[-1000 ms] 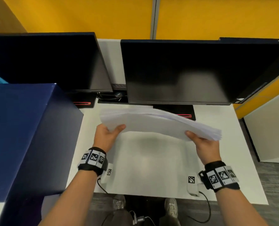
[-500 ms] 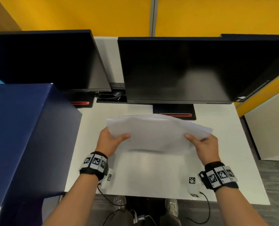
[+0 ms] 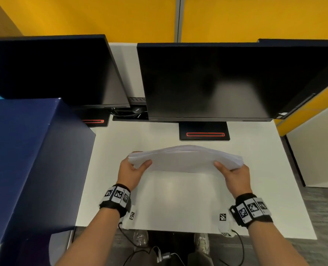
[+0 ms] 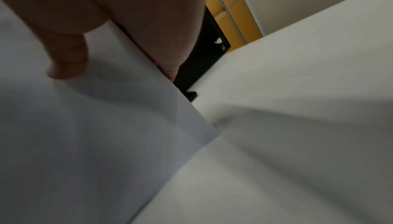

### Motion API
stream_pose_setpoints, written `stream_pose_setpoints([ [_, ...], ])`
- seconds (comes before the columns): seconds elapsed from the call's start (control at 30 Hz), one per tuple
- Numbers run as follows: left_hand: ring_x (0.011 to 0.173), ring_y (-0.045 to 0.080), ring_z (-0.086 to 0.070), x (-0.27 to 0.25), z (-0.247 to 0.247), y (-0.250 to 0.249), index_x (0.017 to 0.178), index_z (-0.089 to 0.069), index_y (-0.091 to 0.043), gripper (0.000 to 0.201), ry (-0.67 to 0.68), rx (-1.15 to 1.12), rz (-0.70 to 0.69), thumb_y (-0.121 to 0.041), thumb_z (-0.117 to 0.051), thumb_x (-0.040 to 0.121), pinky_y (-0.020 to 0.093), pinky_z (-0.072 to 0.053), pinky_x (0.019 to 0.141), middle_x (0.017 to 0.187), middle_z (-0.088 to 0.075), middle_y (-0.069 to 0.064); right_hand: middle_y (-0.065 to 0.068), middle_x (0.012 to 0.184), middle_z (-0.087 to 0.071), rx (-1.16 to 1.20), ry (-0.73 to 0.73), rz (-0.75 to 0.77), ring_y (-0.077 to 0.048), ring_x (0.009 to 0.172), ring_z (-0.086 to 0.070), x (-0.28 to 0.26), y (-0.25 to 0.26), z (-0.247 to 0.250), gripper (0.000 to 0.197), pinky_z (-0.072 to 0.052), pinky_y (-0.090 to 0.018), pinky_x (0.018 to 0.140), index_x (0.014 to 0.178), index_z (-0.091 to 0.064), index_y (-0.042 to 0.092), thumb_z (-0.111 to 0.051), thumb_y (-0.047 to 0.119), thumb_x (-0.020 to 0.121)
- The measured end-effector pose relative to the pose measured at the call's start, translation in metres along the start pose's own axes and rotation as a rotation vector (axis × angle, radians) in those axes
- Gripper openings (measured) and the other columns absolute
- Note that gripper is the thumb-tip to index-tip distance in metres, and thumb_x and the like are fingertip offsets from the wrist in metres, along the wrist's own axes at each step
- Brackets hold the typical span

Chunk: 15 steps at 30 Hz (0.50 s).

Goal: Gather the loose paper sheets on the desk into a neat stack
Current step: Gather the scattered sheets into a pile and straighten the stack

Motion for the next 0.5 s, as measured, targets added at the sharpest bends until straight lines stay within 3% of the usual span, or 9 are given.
stream_pose_setpoints([
  [0.1,0.09,0.01,-0.072,-0.002,-0.007,-0.004,0.107,-0.068,-0.011,0.038,-0.077,-0.13,0.039,-0.021,-0.085,0.074,0.019,-0.057,0.076,0.097,-0.074,-0.003,0.007,0.09,-0.071,0.008,-0.01,-0.02,0.007,0.074,-0.069,-0.001,-0.005,-0.004,0.028,-0.051,-0.006,0.062,0.096,-0.068,0.021,-0.084,0.018,0.074],
  [0.2,0.086,0.016,-0.066,-0.009,-0.011,-0.019,0.1,-0.062,-0.021,0.008,-0.175,-0.314,0.026,-0.027,-0.061,0.094,0.027,-0.054,0.076,0.093,-0.068,-0.003,0.003,0.094,-0.069,0.156,-0.016,0.023,0.005,0.076,-0.068,-0.005,-0.002,-0.004,0.048,-0.052,-0.01,0.067,0.104,-0.064,0.013,-0.082,0.036,0.066],
  [0.27,0.08,0.017,-0.064,-0.01,-0.012,-0.023,0.091,-0.062,-0.02,0.02,-0.243,-0.375,0.073,-0.037,-0.054,0.097,0.032,-0.053,0.075,0.085,-0.066,-0.001,0.002,0.089,-0.066,0.222,-0.079,0.033,0.007,0.072,-0.064,-0.007,0.004,-0.005,0.046,-0.05,-0.011,0.07,0.097,-0.063,0.013,-0.069,0.049,0.068],
  [0.33,0.077,0.019,-0.064,-0.008,-0.012,-0.025,0.086,-0.064,-0.016,0.031,-0.283,-0.359,0.138,-0.045,-0.058,0.093,0.035,-0.053,0.075,0.081,-0.066,0.002,0.004,0.079,-0.062,0.222,-0.154,0.0,-0.001,0.068,-0.06,-0.003,0.006,-0.006,0.031,-0.047,-0.021,0.073,0.082,-0.063,0.017,-0.068,0.047,0.078],
  [0.4,0.08,0.022,-0.063,-0.005,-0.011,-0.029,0.088,-0.067,-0.016,0.028,-0.279,-0.382,0.127,-0.042,-0.058,0.094,0.038,-0.052,0.074,0.082,-0.066,0.003,0.003,0.072,-0.059,0.244,-0.193,-0.014,-0.013,0.07,-0.054,0.003,0.007,-0.005,0.028,-0.042,-0.03,0.074,0.074,-0.062,0.016,-0.068,0.042,0.084],
  [0.5,0.08,0.021,-0.062,-0.002,-0.011,-0.038,0.086,-0.069,-0.019,0.026,-0.275,-0.339,0.093,-0.04,-0.057,0.095,0.04,-0.054,0.075,0.083,-0.067,0.002,0.003,0.072,-0.057,0.229,-0.19,0.0,-0.019,0.075,-0.051,0.009,0.011,-0.006,0.029,-0.039,-0.034,0.075,0.068,-0.062,0.021,-0.067,0.047,0.08],
])
Point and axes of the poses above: each hand's wrist, its own x-axis towards the middle knuckle, its own z-axis out of the back of the hand, y = z × x, the point moved 4 cm from there along x, towards the middle knuckle
